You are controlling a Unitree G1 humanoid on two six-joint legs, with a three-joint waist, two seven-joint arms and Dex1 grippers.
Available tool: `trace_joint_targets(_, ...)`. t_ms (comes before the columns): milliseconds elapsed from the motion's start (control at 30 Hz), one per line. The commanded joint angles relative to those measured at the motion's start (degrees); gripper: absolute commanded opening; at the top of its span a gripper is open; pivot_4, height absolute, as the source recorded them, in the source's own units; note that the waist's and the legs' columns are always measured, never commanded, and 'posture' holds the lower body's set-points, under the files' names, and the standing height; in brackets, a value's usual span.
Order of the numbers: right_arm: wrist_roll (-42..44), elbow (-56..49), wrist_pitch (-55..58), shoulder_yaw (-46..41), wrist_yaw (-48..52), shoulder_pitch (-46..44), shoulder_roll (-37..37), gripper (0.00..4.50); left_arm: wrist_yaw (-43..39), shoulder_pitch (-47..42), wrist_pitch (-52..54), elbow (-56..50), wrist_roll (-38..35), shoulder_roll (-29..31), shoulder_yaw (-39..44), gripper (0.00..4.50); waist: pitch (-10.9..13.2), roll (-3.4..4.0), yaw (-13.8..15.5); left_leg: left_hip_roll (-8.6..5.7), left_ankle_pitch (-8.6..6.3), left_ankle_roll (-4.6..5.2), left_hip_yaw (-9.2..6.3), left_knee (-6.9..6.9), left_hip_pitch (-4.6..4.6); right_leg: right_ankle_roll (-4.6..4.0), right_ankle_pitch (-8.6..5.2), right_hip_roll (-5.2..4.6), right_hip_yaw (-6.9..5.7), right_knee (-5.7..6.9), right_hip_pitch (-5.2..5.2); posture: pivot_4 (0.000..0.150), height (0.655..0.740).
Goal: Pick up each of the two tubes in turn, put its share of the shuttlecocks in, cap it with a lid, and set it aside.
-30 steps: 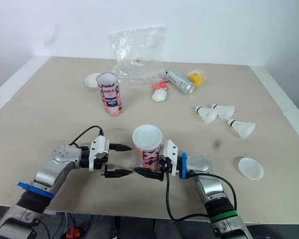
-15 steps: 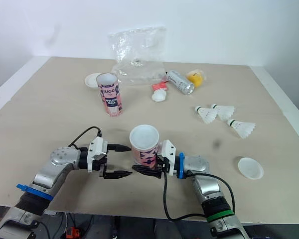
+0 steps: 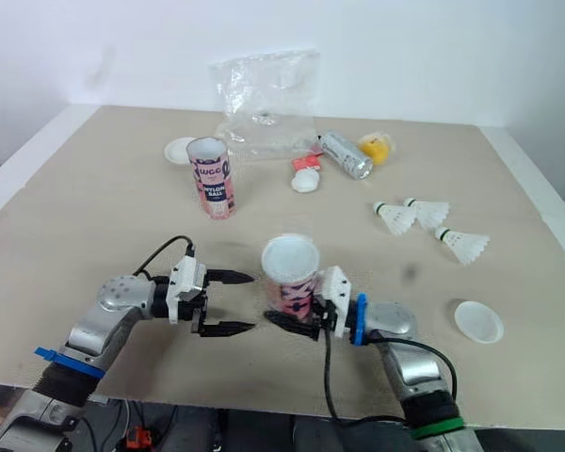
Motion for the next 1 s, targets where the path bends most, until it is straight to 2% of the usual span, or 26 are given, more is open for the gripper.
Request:
trace_joint_targets(33,8.98,-13.00,7.06,-11.92,-11.25,4.76,-0.29,3.06,-0.73,-1.24,1.88,-3.61,-3.00,-0.98,0.52,4.50,0.00,0.00,0.02,0.00,0.00,0.00,-0.02,0.00,0.00,0.04,-0.03,0.00,0.00,0.01,0.00,0.150,0.7400)
trace_joint_targets(167,12.21,-16.73,9.83,-23.63,-21.05,9.27,-0.54,3.06,0.11,-1.35,3.69,-5.72,-4.76,-2.60,0.40,4.50,0.00,-0.01,0.17,-0.02,0.00,0.00,-0.03,0.02,-0.02,0.07,-0.03,-0.02,0.00,-0.01,0.03,0.150,0.7400)
trace_joint_targets(267,11.40,-13.41,8.45,-33.52,-28.18,10.79,-0.95,3.06,1.55,-0.47,5.74,-8.11,-6.48,-4.69,0.15,4.50,0.00,0.00,0.17,-0.02,0.01,0.01,-0.02,0.06,-0.01,0.07,0.00,-0.03,0.00,-0.01,0.04,0.150,0.7400)
trace_joint_targets(400,8.70,-5.21,8.48,-40.86,-34.65,11.22,-2.74,3.06,2.32,0.62,6.37,-9.74,-6.62,-6.07,-0.72,4.50,0.00,0.01,0.16,-0.02,0.01,0.01,0.00,0.06,0.03,0.05,0.01,-0.03,0.01,-0.01,0.06,0.150,0.7400)
trace_joint_targets(633,3.77,13.66,5.44,-45.90,-41.66,5.85,-7.83,3.06,3.01,1.27,7.71,-11.80,-6.64,-6.77,-1.64,4.50,-0.01,0.27,-0.45,-0.04,0.03,0.04,0.11,0.07,0.10,0.05,0.06,-0.04,0.12,-0.01,0.08,0.150,0.7400)
trace_joint_targets(1000,1.29,31.92,0.28,-44.13,-38.22,1.17,-13.03,3.06,5.26,2.08,8.00,-13.94,-5.85,-6.61,-2.13,4.50,-0.03,0.36,-0.68,-0.10,0.05,0.08,0.13,0.07,0.18,0.13,0.02,-0.03,0.26,-0.01,0.18,0.150,0.7400)
